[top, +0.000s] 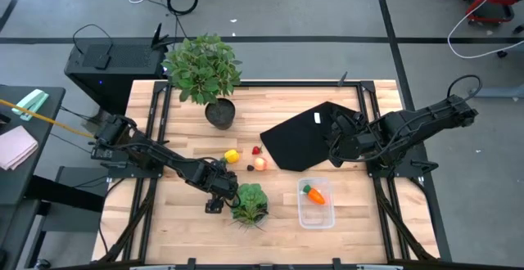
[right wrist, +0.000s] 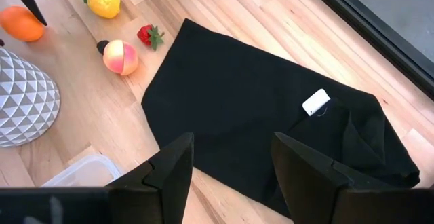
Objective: Pick and placing Produce into tupperware
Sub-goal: Put the orange into the transparent bin
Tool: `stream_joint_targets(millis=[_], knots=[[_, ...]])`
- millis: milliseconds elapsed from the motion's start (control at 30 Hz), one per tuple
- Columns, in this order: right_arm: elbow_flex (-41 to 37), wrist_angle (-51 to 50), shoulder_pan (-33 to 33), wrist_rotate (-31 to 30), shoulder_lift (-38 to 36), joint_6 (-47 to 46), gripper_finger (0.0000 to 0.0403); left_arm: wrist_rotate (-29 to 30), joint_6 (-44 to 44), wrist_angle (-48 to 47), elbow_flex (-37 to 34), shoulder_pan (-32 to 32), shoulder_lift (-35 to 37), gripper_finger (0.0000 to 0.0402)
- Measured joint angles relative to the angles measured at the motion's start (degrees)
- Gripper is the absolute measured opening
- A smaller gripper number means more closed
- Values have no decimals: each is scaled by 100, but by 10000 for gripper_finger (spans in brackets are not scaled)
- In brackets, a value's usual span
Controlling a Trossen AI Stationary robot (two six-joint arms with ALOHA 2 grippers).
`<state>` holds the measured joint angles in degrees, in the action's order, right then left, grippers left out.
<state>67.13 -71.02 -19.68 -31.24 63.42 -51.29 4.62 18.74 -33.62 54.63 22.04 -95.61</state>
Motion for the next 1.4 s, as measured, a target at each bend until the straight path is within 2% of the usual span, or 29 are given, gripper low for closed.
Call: stream_joint_targets(millis=[633,1067,1267,1400], knots=[[0,0,0,0,0,-2,205,0,8,-5,0,0,0,255],[0,-2,0,0,0,-2,205,2,156,-271,52,0,186,252],[-2,-2,0,-1,-2,27,205,45,156,-641,351,-11,431,259],[-2,-2,0,-3,-2,35,205,300,144,-1028,661,-23,614,258]])
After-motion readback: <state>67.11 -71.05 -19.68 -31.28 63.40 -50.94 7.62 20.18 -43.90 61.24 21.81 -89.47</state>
